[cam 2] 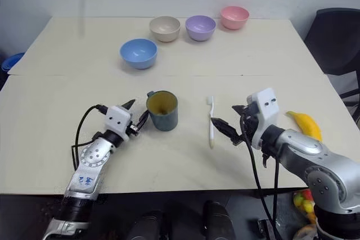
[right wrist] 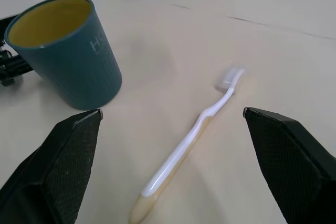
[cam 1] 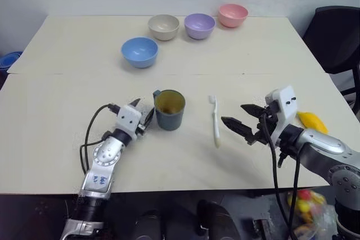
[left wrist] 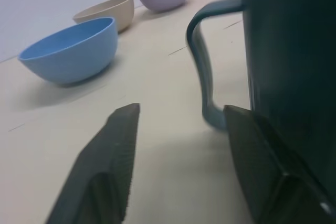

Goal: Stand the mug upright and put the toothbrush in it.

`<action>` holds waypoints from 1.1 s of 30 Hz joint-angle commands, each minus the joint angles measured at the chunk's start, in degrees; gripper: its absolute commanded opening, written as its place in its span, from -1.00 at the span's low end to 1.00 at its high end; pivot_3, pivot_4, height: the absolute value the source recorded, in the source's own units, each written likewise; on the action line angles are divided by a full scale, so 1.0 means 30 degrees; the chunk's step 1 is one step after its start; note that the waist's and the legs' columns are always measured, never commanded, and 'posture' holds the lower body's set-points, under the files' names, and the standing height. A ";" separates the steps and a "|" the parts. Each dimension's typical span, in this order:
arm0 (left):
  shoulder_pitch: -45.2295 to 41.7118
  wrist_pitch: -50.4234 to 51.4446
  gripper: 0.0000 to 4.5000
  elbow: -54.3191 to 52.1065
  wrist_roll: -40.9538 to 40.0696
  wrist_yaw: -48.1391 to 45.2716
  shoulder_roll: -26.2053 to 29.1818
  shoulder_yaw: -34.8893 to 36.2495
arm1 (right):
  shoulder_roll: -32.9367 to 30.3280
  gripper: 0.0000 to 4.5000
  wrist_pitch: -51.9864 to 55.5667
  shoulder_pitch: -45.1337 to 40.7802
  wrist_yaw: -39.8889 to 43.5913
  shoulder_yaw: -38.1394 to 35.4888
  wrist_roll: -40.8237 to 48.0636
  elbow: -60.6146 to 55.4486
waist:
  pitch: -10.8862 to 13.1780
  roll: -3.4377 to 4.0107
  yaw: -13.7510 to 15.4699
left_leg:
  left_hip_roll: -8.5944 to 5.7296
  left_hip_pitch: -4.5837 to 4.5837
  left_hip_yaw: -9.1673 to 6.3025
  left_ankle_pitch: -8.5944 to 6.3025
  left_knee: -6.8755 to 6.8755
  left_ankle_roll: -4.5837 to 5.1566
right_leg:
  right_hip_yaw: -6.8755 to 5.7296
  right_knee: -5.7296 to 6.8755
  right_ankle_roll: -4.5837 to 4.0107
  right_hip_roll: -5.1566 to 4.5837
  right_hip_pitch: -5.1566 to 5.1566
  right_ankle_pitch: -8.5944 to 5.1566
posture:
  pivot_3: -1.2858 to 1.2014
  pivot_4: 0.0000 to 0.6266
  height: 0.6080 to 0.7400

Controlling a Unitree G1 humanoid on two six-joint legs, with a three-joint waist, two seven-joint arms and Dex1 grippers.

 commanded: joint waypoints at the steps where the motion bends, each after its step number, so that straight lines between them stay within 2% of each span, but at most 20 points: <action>1: 0.0656 0.1933 0.86 -0.3240 -0.0737 -0.0781 0.0711 0.0704 | 0.0230 1.00 -0.0466 -0.0276 0.0134 0.0465 -0.0692 -0.0056 | 0.0000 0.0002 0.0035 | -0.0005 0.0000 -0.0005 0.0000 0.0001 0.0000 | -0.0002 0.0001 0.0000 -0.0004 0.0000 0.0000 | 0.03 -0.52 1.00; 2: 0.0944 0.2995 0.99 -0.4307 -0.1308 -0.1372 0.1117 0.0936 | 0.0312 1.00 -0.0474 -0.0340 0.0074 0.0764 -0.0991 0.0098 | 0.0000 0.0002 0.0009 | -0.0007 -0.0001 -0.0004 -0.0001 -0.0001 0.0001 | 0.0002 -0.0002 0.0000 -0.0008 0.0000 0.0000 | 0.03 -0.52 1.00; 5: 0.1560 0.5798 0.99 -0.6743 -0.3188 -0.3015 0.2342 0.1507 | 0.0750 1.00 -0.0236 -0.0640 -0.0393 0.1337 -0.1691 0.0615 | 0.0002 0.0019 -0.0073 | 0.0003 -0.0003 -0.0003 -0.0008 -0.0003 -0.0007 | 0.0003 -0.0006 -0.0005 -0.0003 -0.0002 -0.0003 | 0.03 -0.52 1.00; 8: 0.1779 1.0704 0.99 -0.9100 -0.7514 -0.6183 0.5184 0.2837 | 0.1758 1.00 0.0391 -0.1297 -0.1636 0.1840 -0.2501 0.1399 | 0.0013 0.0047 -0.0198 | 0.0027 0.0000 -0.0003 -0.0009 0.0007 -0.0023 | 0.0003 0.0002 -0.0016 0.0016 -0.0004 -0.0009 | 0.03 -0.52 1.00; 10: 0.1761 1.3147 0.99 -0.9827 -1.1011 -1.0903 0.9531 0.4751 | 0.3204 1.00 0.1009 -0.2513 -0.3418 0.2079 -0.3264 0.2293 | 0.0026 0.0039 -0.0410 | 0.0025 0.0011 -0.0001 -0.0002 0.0004 -0.0036 | 0.0012 0.0026 -0.0039 0.0019 -0.0014 -0.0022 | 0.03 -0.52 1.00; 12: 0.1513 1.4087 0.99 -0.9775 -1.3067 -1.3813 1.2448 0.6066 | 0.4181 1.00 0.1538 -0.3460 -0.4668 0.2486 -0.4221 0.2821 | 0.0046 0.0120 -0.0509 | 0.0081 -0.0011 -0.0011 -0.0002 0.0020 -0.0104 | -0.0018 0.0053 -0.0085 0.0063 -0.0041 -0.0047 | 0.03 -0.52 1.00; 15: 0.0810 1.4815 0.99 -0.8769 -1.4460 -1.6226 1.5120 0.6979 | 0.5391 1.00 0.2490 -0.4432 -0.5538 0.2852 -0.4924 0.3497 | 0.0059 0.0257 -0.0527 | 0.0063 0.0001 0.0001 -0.0010 -0.0029 -0.0121 | -0.0025 0.0041 -0.0119 0.0076 -0.0054 -0.0068 | 0.03 -0.52 1.00; 17: 0.0088 1.4848 0.99 -0.7956 -1.4825 -1.7326 1.6247 0.7262 | 0.5818 1.00 0.2683 -0.4950 -0.5438 0.3458 -0.5561 0.4261 | 0.0069 0.0276 -0.0492 | 0.0007 -0.0001 0.0005 -0.0009 -0.0061 -0.0128 | -0.0037 0.0030 -0.0128 0.0095 -0.0060 -0.0075 | 0.03 -0.52 1.00; 21: -0.1362 1.4559 0.99 -0.6791 -1.4857 -1.8537 1.7481 0.6969 | 0.6806 1.00 0.2805 -0.6045 -0.5518 0.3793 -0.6613 0.6304 | 0.0078 0.0281 -0.0585 | -0.0026 -0.0008 0.0045 -0.0004 -0.0089 -0.0142 | -0.0052 0.0004 -0.0130 0.0130 -0.0061 -0.0076 | 0.03 -0.52 1.00; 27: -0.3110 1.3503 0.99 -0.5988 -1.3994 -1.8440 1.7314 0.5775 | 0.7524 1.00 0.2863 -0.5976 -0.4508 0.4896 -0.7525 0.7146 | 0.0080 0.0285 -0.0915 | -0.0022 -0.0005 0.0092 0.0019 -0.0152 -0.0188 | -0.0049 -0.0016 -0.0132 0.0163 -0.0062 -0.0078 | 0.03 -0.52 1.00; 30: -0.3744 1.3564 1.00 -0.5982 -1.4087 -1.8186 1.7183 0.5366 | 0.7828 0.72 0.2477 -0.5302 -0.4240 0.5476 -0.8136 0.7360 | 0.0070 0.0269 -0.0997 | -0.0021 -0.0001 0.0102 0.0031 -0.0178 -0.0209 | -0.0047 -0.0027 -0.0132 0.0173 -0.0061 -0.0078 | 0.03 -0.52 1.00; 33: -0.3913 1.3785 1.00 -0.6102 -1.4259 -1.8112 1.7122 0.5349 | 0.8124 0.31 0.2367 -0.4997 -0.3959 0.5584 -0.8477 0.7135 | 0.0058 0.0248 -0.1101 | -0.0012 0.0045 0.0103 0.0048 -0.0235 -0.0237 | -0.0005 -0.0024 -0.0132 0.0189 -0.0059 -0.0079 | 0.03 -0.52 1.00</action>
